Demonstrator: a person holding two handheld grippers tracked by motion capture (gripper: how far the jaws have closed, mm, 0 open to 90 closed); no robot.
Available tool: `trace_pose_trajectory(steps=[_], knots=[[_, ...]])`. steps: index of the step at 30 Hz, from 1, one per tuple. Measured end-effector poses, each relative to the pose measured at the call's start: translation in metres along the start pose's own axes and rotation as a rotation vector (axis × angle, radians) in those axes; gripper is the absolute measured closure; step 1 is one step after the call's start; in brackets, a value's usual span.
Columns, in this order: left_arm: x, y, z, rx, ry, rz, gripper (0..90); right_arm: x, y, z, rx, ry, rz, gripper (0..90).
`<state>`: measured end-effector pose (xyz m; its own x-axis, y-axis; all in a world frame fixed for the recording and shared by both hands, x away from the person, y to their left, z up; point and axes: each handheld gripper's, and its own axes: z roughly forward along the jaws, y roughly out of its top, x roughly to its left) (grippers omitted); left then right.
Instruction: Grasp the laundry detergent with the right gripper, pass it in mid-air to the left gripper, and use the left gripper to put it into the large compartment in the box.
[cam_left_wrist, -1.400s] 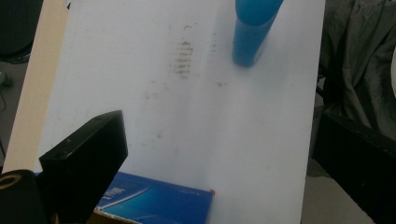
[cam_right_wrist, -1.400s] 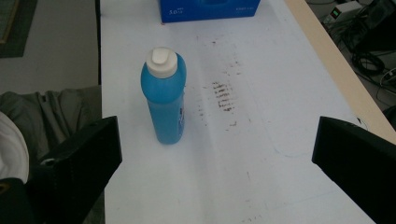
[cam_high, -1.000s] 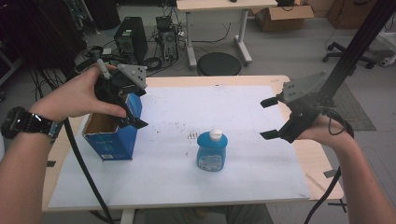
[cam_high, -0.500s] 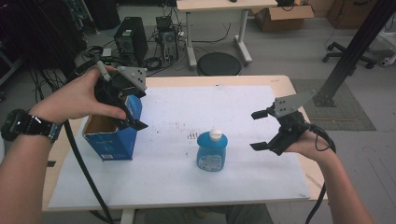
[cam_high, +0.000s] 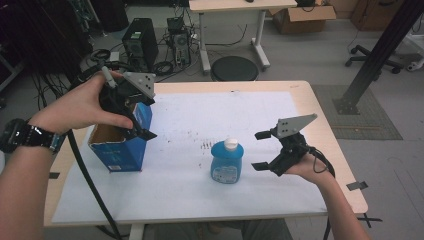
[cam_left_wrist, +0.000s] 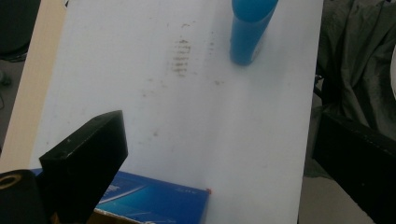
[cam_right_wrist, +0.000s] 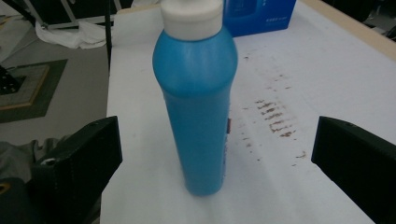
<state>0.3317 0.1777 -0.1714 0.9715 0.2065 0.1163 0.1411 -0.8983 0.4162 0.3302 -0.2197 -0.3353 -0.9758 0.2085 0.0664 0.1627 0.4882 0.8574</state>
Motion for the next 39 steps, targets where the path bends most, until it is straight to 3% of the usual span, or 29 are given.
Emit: trace_pose_trajectory(steps=[9,19,29,39], knots=[[-0.001,-0.003,0.001,-0.004,-0.003,0.003,4.5,0.003,-0.01,0.03,0.025,0.011,-0.001,1.6],[-0.002,-0.005,0.001,-0.006,-0.007,0.005,4.5,0.001,-0.021,0.058,-0.009,0.041,0.035,1.9],[-0.002,-0.004,0.003,-0.005,-0.011,0.005,4.5,-0.001,-0.027,0.075,-0.062,0.052,0.058,4.2],[-0.001,-0.003,0.003,-0.007,-0.005,0.006,4.5,0.002,-0.027,0.085,-0.093,0.066,0.038,11.5]])
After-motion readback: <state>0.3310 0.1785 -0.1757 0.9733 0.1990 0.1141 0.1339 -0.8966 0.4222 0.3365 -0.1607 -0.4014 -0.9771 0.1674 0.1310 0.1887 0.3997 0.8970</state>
